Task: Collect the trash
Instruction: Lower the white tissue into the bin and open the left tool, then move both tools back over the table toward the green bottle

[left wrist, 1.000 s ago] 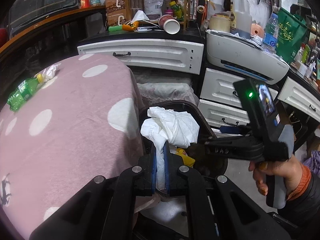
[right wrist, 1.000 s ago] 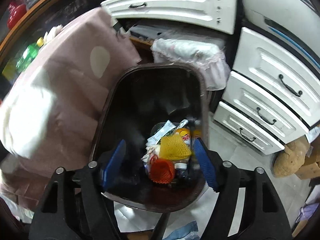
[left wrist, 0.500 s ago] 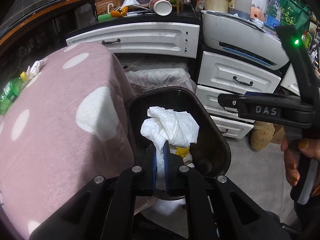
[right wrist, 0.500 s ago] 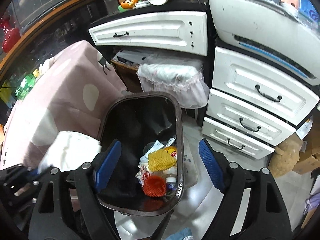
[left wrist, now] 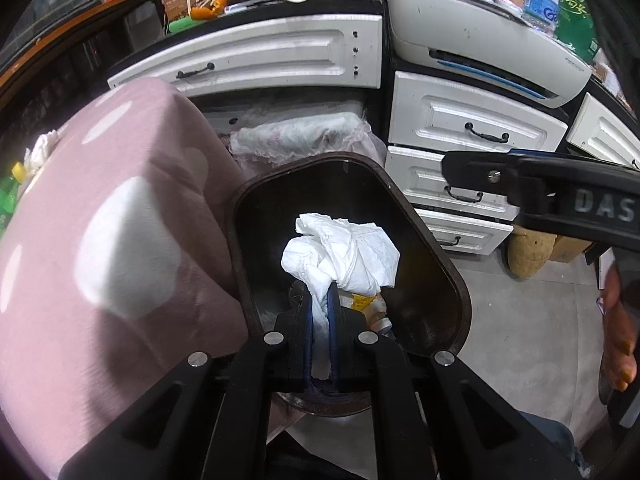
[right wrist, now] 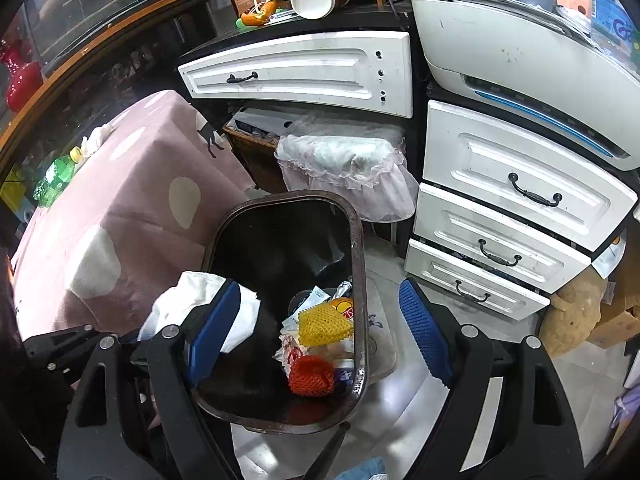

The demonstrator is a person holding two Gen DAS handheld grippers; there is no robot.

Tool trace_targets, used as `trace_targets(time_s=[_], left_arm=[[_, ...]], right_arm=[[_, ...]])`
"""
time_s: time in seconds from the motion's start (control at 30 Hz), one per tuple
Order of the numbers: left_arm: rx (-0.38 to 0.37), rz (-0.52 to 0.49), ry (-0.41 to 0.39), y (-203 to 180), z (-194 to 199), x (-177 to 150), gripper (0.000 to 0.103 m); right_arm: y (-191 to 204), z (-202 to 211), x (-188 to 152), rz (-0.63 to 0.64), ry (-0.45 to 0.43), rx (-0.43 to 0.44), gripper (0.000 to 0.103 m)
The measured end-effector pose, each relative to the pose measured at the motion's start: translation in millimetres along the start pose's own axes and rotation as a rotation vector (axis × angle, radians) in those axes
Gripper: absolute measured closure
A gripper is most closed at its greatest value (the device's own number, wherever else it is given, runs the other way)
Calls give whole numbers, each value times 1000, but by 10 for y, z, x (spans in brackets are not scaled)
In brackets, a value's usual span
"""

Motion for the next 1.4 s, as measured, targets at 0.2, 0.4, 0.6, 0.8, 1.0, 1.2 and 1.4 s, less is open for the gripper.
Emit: trace_targets(time_s=[0.2,0.4,0.6,0.8,1.0,1.2,1.4], left_arm=[[9,-23,24,-18,-110,14,90],[-17,-40,-23,-58,-92,21,22],[-8,-122,-45,-197,-42,5,12],[-76,-142,-95,-310,154,-15,9],[-123,-137,-136,-378,398,-94,9],[-156,-138,-214,-376,819,-145,6],[-135,-139,-256,-253,1090,-190,6]], right_arm=[[-18,2,-1,-8,0,4,22],[-28,-3,4,-14,3,5,21],[-30,-9,10,-15,5,5,20],[-65,9,23,-24,0,1,20],[-145,37,47,-48,-9,-4,20],[-112,78,63,-42,-21,-4,18],[65,147,91,1,-34,13,15]])
Point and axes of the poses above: each gripper's, at about its wrist camera, not at the fingertips, and z roughly against the way its jaws point, y to its left, x to its top, the point moved 7 cm from there along -z, roughly the way its jaws point, and after that the axes turned 7 degrees about y, right-handed, at the moved point
